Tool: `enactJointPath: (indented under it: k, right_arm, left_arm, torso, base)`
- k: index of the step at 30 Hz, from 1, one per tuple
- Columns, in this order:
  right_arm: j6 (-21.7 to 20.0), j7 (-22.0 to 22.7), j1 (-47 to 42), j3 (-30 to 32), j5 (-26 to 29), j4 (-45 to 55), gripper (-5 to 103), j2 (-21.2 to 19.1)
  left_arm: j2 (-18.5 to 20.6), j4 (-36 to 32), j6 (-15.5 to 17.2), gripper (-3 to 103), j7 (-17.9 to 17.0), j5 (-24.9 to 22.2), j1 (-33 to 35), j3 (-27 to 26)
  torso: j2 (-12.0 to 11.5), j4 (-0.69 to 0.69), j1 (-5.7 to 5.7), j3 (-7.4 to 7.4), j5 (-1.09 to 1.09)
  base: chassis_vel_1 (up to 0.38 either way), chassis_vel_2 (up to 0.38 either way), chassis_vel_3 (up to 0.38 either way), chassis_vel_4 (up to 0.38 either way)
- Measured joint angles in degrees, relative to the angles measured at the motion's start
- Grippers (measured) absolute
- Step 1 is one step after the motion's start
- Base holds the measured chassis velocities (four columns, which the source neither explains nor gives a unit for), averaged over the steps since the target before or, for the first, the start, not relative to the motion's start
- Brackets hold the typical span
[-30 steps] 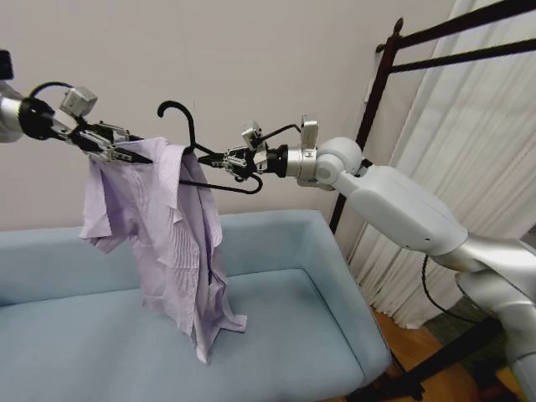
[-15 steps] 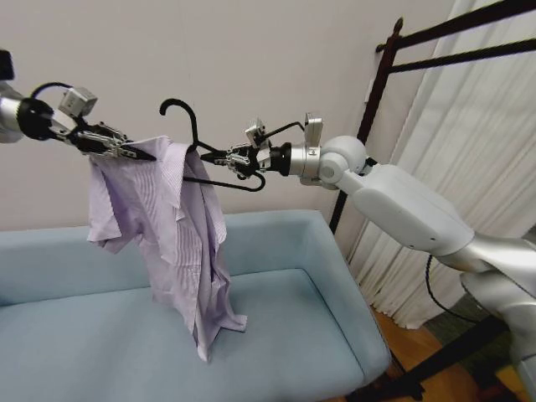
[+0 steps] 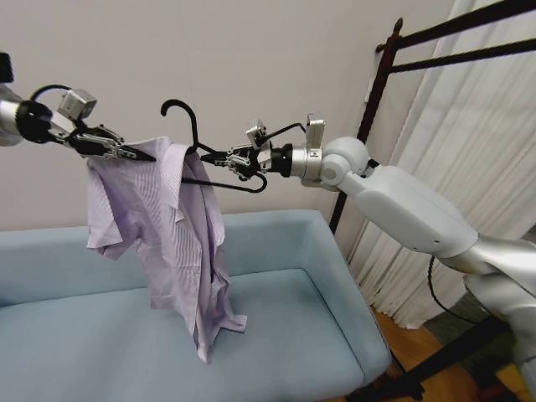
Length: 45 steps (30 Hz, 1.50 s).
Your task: Pick up the clothes from the sofa and hang them on the clothes hanger.
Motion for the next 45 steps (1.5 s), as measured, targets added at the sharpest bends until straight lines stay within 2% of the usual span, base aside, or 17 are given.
enactJointPath:
  k: [3,6,8,9,10,11,14,16,17,19,20,25,32,40,44,45]
  right_arm:
    - [-0.1,0.7,0.0,0.1,0.0,0.0,31,0.0]
    - [-0.2,0.9,0.1,0.3,0.0,-0.1,36,0.1]
    - [-0.2,1.3,0.1,0.7,0.1,-0.4,47,0.0]
    - [-0.2,1.3,0.1,0.7,0.1,-0.4,47,0.0]
    - [-0.3,2.0,0.2,1.3,0.3,-0.7,53,-0.3]
    - [-0.5,3.3,0.2,2.8,0.8,-1.3,69,-1.0]
    - [-0.7,3.9,0.1,3.5,1.1,-1.3,74,-1.3]
    - [-1.6,5.4,-0.2,4.9,1.8,-1.2,85,-2.0]
    - [-2.2,6.6,-0.5,5.7,2.6,-1.1,85,-2.6]
    - [-3.9,9.4,-1.6,7.6,4.2,-1.1,96,-4.1]
    - [-3.9,9.4,-1.6,7.6,4.2,-1.1,96,-4.1]
    - [-6.0,16.0,-5.1,9.8,8.4,0.7,100,-7.3]
    - [-8.6,17.4,-11.5,10.7,8.3,3.5,100,-12.2]
    - [-9.9,20.3,-22.9,13.0,8.8,10.4,100,-14.1]
    - [-10.1,27.5,-28.7,13.4,12.5,16.4,100,-12.1]
    - [-10.1,31.3,-29.6,12.7,14.7,18.4,100,-10.7]
  left_arm:
    - [-0.1,0.0,0.0,2,0.1,0.0,-0.1,0.1]
    - [-0.2,0.0,-0.1,2,0.2,0.0,-0.1,0.1]
    - [-0.5,-0.1,-0.2,2,0.3,0.0,-0.1,0.1]
    - [-0.5,-0.1,-0.2,2,0.3,0.0,-0.1,0.1]
    - [-0.9,-0.4,-0.3,2,0.3,0.0,-0.1,0.2]
    - [-1.7,-0.7,-0.5,2,0.3,0.0,-0.1,0.4]
    - [-1.9,-0.8,-0.6,2,0.3,0.1,-0.3,0.5]
    - [-2.3,-1.0,-0.6,2,0.3,0.1,-0.6,0.8]
    - [-2.5,-1.0,-0.7,2,0.3,0.1,-0.9,1.0]
    - [-3.4,-1.2,-0.7,2,-0.1,0.0,-1.7,1.5]
    - [-3.4,-1.2,-0.7,2,-0.1,0.0,-1.7,1.5]
    - [-5.7,-2.6,-0.8,2,-1.9,-0.7,-3.3,2.6]
    - [-6.9,-2.4,-0.9,2,-1.9,-1.0,-4.3,2.8]
    - [-7.4,-3.2,-1.0,2,-3.1,-1.9,-4.1,2.4]
    - [-7.9,-3.5,-1.0,2,-3.4,-2.1,-4.6,2.3]
    - [-8.1,-3.6,-1.0,2,-3.4,-2.1,-4.9,2.5]
  torso:
    - [0.0,0.00,0.00,0.00,0.00]
    - [0.0,0.00,0.00,0.00,0.00]
    - [0.0,0.00,0.00,0.00,0.00]
    - [0.0,0.00,0.00,0.00,0.00]
    - [0.0,0.00,0.00,0.00,0.00]
    - [0.0,0.01,0.00,0.00,-0.01]
    - [0.0,0.00,0.00,0.01,-0.01]
    - [0.0,0.00,0.00,0.01,0.00]
    - [0.0,0.00,0.01,0.01,0.00]
    - [0.0,0.00,0.00,0.01,0.00]
    - [0.0,0.00,0.00,0.01,0.00]
    - [0.0,0.00,0.00,0.01,0.00]
    - [0.0,0.00,0.00,0.00,0.01]
    - [0.0,-0.01,0.01,0.00,0.00]
    - [0.0,0.00,0.00,0.00,0.00]
    - [0.0,0.02,0.00,0.00,0.00]
  base:
    - [0.000,0.000,0.000,0.000]
    - [0.000,0.000,0.000,0.000]
    - [0.000,0.000,0.000,0.000]
    - [0.000,0.000,0.000,0.000]
    - [0.000,0.000,0.000,0.000]
    - [0.000,0.000,0.000,0.000]
    - [0.000,0.000,0.000,0.000]
    - [0.000,0.000,0.000,0.000]
    - [0.000,0.000,0.000,0.000]
    - [0.000,0.000,0.000,0.000]
    - [0.000,0.000,0.000,0.000]
    - [0.000,0.000,0.000,0.000]
    - [0.000,0.000,0.000,0.000]
    - [0.000,0.000,0.000,0.000]
    - [0.000,0.000,0.000,0.000]
    - [0.000,0.000,0.000,0.000]
